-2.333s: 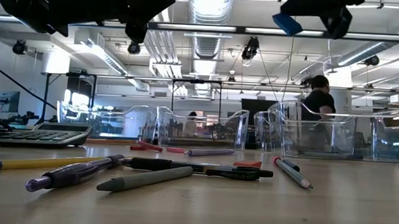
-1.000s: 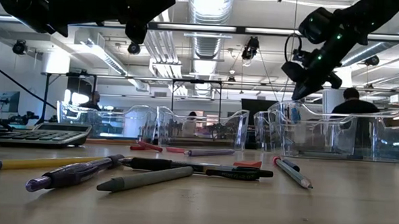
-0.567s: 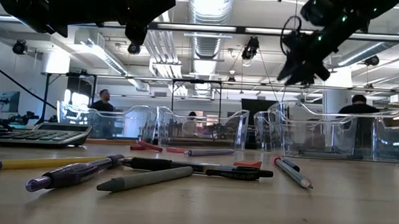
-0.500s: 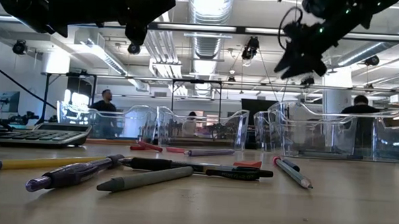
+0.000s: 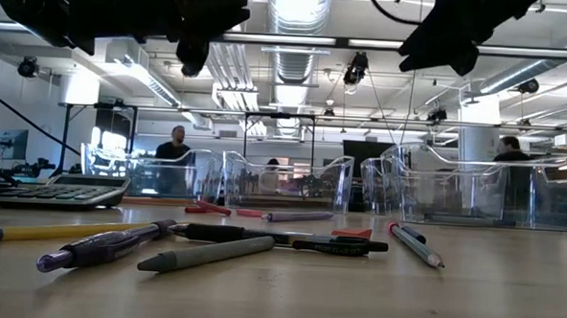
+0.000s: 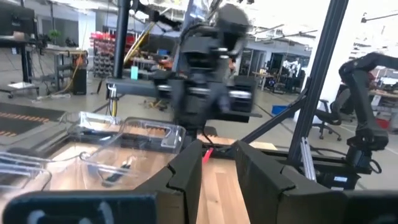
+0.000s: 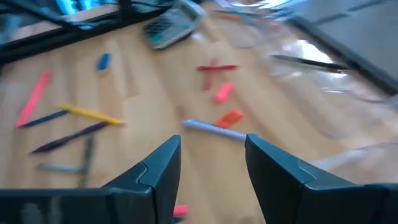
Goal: Sort crayons/erasers/pens/pencils in bins
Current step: Put the orange eraser into the top right transparent bin
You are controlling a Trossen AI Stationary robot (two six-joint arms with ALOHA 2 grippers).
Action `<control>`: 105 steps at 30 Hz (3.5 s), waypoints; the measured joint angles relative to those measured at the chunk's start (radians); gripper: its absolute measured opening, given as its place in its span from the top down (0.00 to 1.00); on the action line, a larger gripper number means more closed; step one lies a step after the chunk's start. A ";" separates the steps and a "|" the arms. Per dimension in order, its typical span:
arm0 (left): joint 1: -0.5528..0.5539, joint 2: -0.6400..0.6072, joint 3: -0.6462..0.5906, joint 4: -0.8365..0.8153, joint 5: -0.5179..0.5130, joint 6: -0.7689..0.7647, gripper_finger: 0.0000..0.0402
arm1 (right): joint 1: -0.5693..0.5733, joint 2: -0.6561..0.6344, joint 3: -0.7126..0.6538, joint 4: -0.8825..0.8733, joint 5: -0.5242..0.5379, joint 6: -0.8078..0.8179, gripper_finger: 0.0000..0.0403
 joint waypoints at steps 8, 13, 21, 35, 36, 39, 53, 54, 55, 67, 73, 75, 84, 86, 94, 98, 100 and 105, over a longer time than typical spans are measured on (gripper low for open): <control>-0.002 0.009 -0.029 -0.016 -0.002 -0.052 0.79 | 0.262 0.194 0.000 0.164 0.095 0.102 0.58; -0.007 0.039 -0.029 -0.059 -0.004 -0.077 0.79 | 0.323 0.352 0.001 0.256 0.089 0.165 0.59; -0.008 0.114 -0.012 -0.052 -0.005 -0.105 0.79 | 0.331 0.539 0.064 0.277 0.038 0.232 0.59; -0.018 0.117 0.005 -0.050 -0.004 -0.106 0.79 | 0.220 0.736 0.190 0.218 -0.126 0.315 0.46; -0.020 0.117 0.005 -0.050 -0.004 -0.106 0.79 | 0.206 0.743 0.202 0.205 -0.128 0.314 0.44; -0.022 0.116 0.005 -0.050 -0.004 -0.104 0.79 | 0.171 0.749 0.224 0.157 -0.128 0.307 0.39; -0.023 0.115 0.007 -0.050 -0.003 -0.103 0.79 | 0.064 0.838 0.240 0.137 -0.319 0.360 0.41; -0.023 0.115 0.007 -0.050 -0.003 -0.103 0.79 | 0.065 0.841 0.240 0.137 -0.318 0.359 0.41; -0.024 0.115 0.007 -0.050 -0.003 -0.103 0.79 | 0.065 0.842 0.240 0.136 -0.319 0.362 0.41; -0.024 0.115 0.006 -0.050 -0.003 -0.102 0.79 | 0.083 0.820 0.238 0.118 -0.364 0.393 0.42; -0.024 0.115 0.007 -0.050 -0.003 -0.102 0.79 | 0.090 0.841 0.239 0.129 -0.362 0.400 0.42; -0.024 0.115 0.007 -0.050 -0.003 -0.103 0.79 | 0.090 0.849 0.238 0.139 -0.363 0.401 0.42; -0.025 0.115 0.007 -0.050 -0.003 -0.103 0.79 | 0.095 0.857 0.238 0.171 -0.365 0.400 0.43; -0.025 0.115 0.007 -0.050 -0.003 -0.103 0.79 | 0.095 0.857 0.238 0.171 -0.363 0.387 0.43; -0.025 0.115 0.006 -0.050 -0.003 -0.103 0.79 | 0.096 0.886 0.238 0.174 -0.357 0.336 0.48; -0.025 0.115 0.006 -0.050 -0.003 -0.102 0.79 | 0.096 0.905 0.238 0.174 -0.355 0.330 0.55; -0.025 0.115 0.006 -0.050 -0.003 -0.102 0.79 | 0.096 0.912 0.237 0.174 -0.352 0.326 0.59; -0.025 0.115 0.006 -0.050 -0.003 -0.102 0.79 | 0.095 0.927 0.237 0.173 -0.337 0.320 0.71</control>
